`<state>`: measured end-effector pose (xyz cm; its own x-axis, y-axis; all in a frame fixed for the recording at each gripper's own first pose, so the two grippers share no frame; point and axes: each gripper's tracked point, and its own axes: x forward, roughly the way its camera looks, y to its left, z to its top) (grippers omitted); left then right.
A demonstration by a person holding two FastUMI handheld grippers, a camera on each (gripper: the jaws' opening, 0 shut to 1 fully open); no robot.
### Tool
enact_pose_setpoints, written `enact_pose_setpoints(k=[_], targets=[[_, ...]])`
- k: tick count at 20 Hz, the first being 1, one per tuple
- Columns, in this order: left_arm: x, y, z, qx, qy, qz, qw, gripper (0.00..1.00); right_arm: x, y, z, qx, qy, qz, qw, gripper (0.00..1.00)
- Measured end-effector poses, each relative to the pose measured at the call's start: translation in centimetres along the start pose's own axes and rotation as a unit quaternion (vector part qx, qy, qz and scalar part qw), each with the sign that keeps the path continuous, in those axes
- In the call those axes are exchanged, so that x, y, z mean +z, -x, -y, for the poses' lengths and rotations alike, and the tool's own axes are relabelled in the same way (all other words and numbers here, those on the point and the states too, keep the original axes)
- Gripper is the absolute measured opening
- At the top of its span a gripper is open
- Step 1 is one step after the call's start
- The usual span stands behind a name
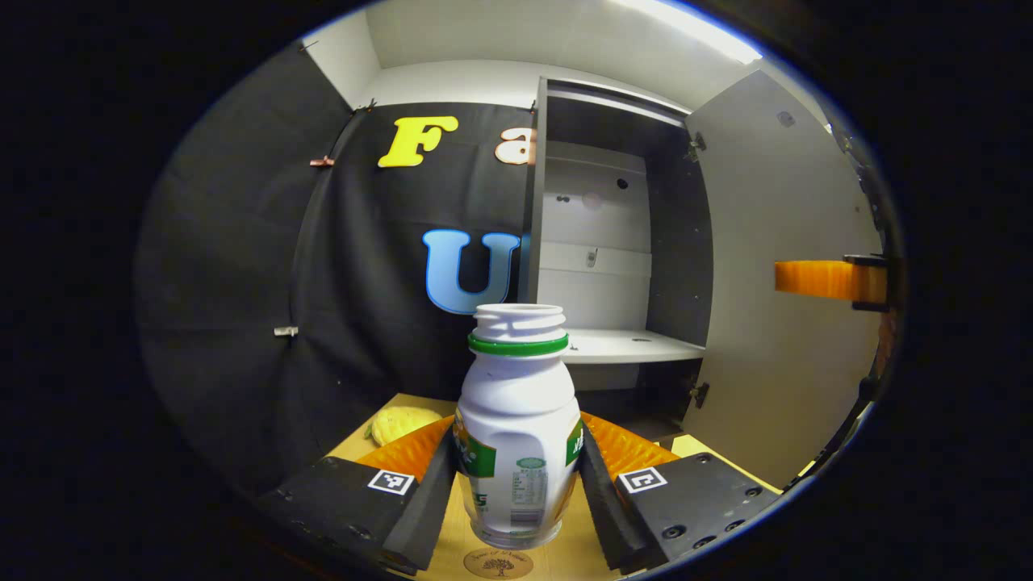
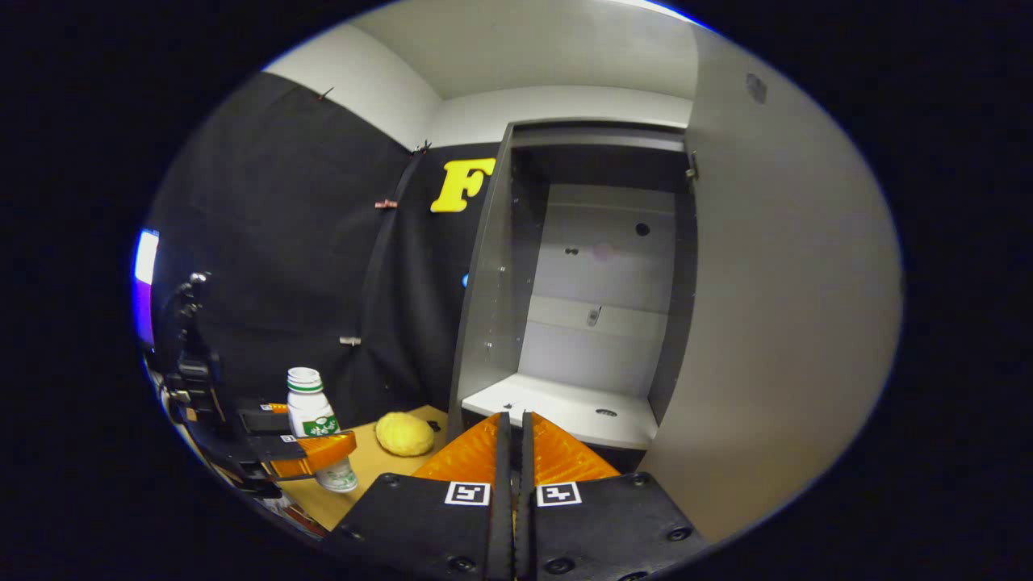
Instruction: Open the cabinet door with the right hand, grasp the bottle in the cabinet with the left hand and place it on the coaster, then close the cabinet door with the right hand.
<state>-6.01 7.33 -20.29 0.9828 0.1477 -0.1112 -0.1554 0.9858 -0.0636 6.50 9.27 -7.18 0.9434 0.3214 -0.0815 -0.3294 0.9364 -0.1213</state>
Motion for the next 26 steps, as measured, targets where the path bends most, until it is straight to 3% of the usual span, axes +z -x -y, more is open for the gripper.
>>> enact_pose_setpoints(k=[1, 2, 3, 7, 8, 10, 14, 21, 26], targets=[[-2.0, 0.1, -0.1, -0.003, 0.006, -0.004, 1.000, 0.77, -2.0, -1.2, -1.2, 0.011, 0.008, -0.008, 1.000, 0.10], [-3.8, 0.2, -0.1, -0.004, 0.005, -0.007, 1.000, 0.77, -3.7, -1.8, -2.4, 0.016, 0.009, -0.015, 1.000, 0.30], [-5.6, 0.2, 0.2, -0.005, -0.001, -0.006, 1.000, 0.77, -4.9, -2.4, -3.4, 0.024, -0.001, -0.016, 1.000, 0.34], [-12.2, -0.4, -0.1, -0.003, -0.042, -0.025, 0.999, 0.77, -9.7, -4.8, -5.6, 0.038, -0.028, -0.020, 0.999, 0.75], [-13.2, -0.4, -0.1, -0.005, -0.043, -0.026, 0.999, 0.77, -10.6, -4.9, -5.6, 0.033, -0.032, -0.023, 0.999, 0.89], [-14.8, -0.8, -0.1, -0.006, -0.042, -0.021, 0.999, 0.77, -11.8, -5.4, -5.1, 0.015, -0.055, -0.022, 0.998, 0.98], [-16.0, -1.7, -0.2, -0.003, -0.057, 0.020, 0.998, 0.77, -13.4, -4.6, -3.4, -0.024, -0.046, -0.018, 0.999, 0.98], [-19.9, -1.2, -0.6, 0.002, -0.071, 0.009, 0.997, 0.78, -14.9, -3.1, -5.0, -0.010, -0.028, -0.034, 0.999, 0.98], [-20.5, -1.4, -1.6, 0.012, -0.051, 0.003, 0.999, 0.81, -15.2, -3.0, -6.1, 0.003, -0.011, -0.043, 0.999, 0.98]])
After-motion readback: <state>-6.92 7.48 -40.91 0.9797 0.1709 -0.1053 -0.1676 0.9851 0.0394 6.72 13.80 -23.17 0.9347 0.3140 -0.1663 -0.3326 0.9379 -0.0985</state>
